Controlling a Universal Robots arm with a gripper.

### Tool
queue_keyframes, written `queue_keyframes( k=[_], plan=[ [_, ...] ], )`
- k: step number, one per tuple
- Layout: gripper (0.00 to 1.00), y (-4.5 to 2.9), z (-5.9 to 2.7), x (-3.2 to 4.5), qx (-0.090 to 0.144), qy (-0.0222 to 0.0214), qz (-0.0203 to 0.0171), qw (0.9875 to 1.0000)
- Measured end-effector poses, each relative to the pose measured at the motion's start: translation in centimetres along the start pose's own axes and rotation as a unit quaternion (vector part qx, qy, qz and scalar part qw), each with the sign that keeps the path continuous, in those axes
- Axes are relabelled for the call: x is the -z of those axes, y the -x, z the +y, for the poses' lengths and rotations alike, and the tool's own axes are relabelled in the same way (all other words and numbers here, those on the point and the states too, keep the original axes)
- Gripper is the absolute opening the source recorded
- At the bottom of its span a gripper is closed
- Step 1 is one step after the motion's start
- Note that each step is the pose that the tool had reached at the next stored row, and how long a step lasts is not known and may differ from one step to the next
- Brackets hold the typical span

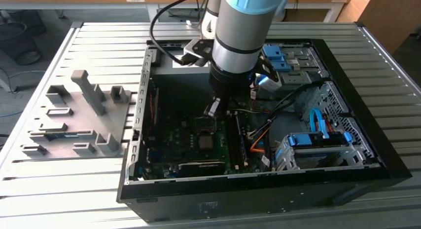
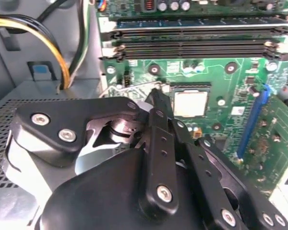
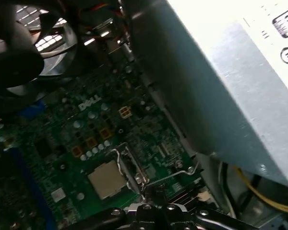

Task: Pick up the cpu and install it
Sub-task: 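Close the cpu cover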

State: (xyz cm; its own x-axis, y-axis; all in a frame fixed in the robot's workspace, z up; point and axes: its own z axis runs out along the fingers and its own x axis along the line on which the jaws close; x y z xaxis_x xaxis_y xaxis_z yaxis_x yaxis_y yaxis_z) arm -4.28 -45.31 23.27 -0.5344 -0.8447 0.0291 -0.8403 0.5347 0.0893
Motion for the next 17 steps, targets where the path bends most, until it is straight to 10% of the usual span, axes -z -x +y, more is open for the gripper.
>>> queue_keyframes(
  k=[17],
  plan=[
    [0.10,-1.42,0.00,-1.58,0.040,0.0023,-0.0019,0.9992]
  ],
)
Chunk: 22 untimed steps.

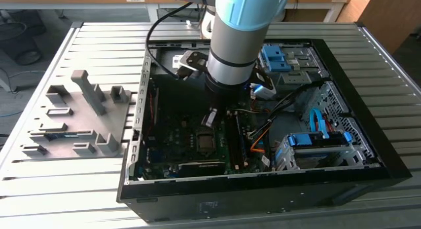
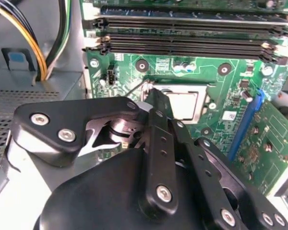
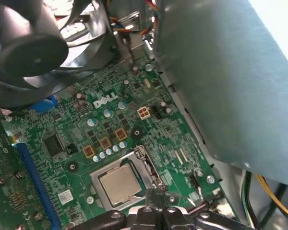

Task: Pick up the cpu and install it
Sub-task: 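Close the cpu cover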

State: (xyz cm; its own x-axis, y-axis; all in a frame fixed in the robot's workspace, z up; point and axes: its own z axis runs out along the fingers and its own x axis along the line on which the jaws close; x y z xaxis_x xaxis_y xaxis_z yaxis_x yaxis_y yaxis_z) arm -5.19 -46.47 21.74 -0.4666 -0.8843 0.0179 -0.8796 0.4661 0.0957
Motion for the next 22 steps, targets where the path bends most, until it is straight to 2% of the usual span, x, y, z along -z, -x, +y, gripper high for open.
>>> queue_keyframes(
  k=[4,8,12,19,22],
  plan=[
    [0.10,-0.27,0.08,-0.66,0.014,0.0020,-0.0029,0.9999],
    [0.10,-0.81,-0.09,-1.22,0.018,0.0041,-0.0068,0.9998],
    [0.10,-1.24,-0.32,-1.54,0.021,0.0053,-0.0088,0.9997],
    [0.10,-1.54,-0.47,-1.58,0.025,0.0058,-0.0106,0.9996],
    [0.10,-1.56,-0.42,-0.89,0.025,0.0056,-0.0108,0.9996]
  ],
)
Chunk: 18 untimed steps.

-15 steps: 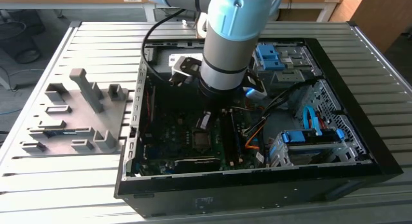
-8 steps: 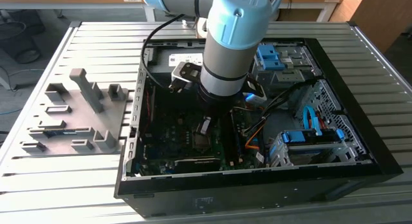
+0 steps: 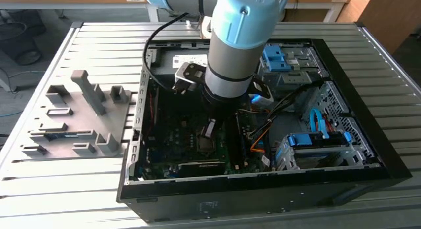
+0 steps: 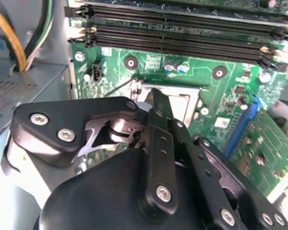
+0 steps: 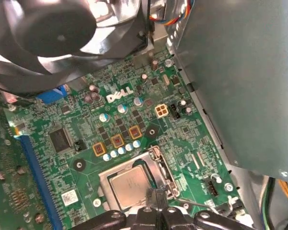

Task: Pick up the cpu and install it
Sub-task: 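Close the cpu cover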

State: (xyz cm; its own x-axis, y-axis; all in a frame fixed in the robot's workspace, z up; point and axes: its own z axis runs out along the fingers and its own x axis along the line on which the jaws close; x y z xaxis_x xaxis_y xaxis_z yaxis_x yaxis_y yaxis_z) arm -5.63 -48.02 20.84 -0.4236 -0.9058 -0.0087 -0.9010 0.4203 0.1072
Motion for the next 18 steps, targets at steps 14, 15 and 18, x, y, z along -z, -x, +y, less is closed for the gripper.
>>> queue_keyframes(
  k=[14,15,18],
  plan=[
    [0.10,-0.07,0.80,5.06,0.007,-0.0065,0.0093,0.9999],
    [0.10,-0.08,0.80,5.08,0.009,-0.0103,0.0179,0.9998],
    [0.10,-0.08,0.80,5.07,0.019,-0.0149,0.0290,0.9993]
  ],
)
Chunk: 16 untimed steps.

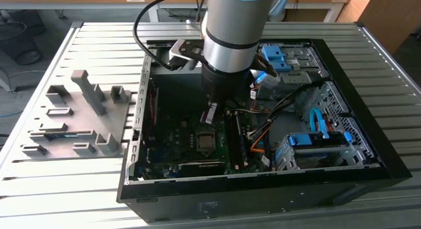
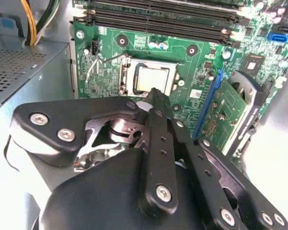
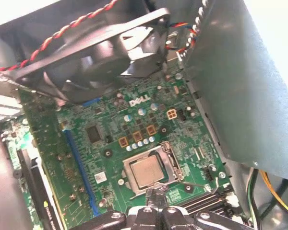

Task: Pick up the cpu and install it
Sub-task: 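Close the cpu cover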

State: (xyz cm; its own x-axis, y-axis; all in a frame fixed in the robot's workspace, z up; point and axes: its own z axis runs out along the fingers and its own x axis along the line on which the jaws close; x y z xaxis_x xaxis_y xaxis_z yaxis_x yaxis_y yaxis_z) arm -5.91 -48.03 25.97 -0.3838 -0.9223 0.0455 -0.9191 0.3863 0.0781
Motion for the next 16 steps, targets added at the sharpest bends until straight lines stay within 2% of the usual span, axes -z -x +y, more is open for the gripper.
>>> queue_keyframes(
  k=[3,6,7,10,11,14,15,16],
  plan=[
    [0.10,0.00,0.00,-0.01,0.020,-0.0008,0.0013,0.9998],
    [0.10,0.00,0.00,0.00,0.025,-0.0009,0.0015,0.9997],
    [0.10,0.00,0.01,-0.01,0.025,0.0010,-0.0035,0.9997],
    [0.10,0.00,0.00,-0.01,0.028,0.0107,-0.0282,0.9992],
    [0.10,0.00,0.01,-0.01,0.028,0.0118,-0.0312,0.9990],
    [0.10,0.00,0.01,-0.01,0.029,0.0119,-0.0314,0.9990],
    [0.10,0.00,0.00,-0.01,0.029,0.0112,-0.0316,0.9990],
    [0.10,-0.01,0.01,-0.01,0.029,0.0068,-0.0329,0.9990]
  ],
)
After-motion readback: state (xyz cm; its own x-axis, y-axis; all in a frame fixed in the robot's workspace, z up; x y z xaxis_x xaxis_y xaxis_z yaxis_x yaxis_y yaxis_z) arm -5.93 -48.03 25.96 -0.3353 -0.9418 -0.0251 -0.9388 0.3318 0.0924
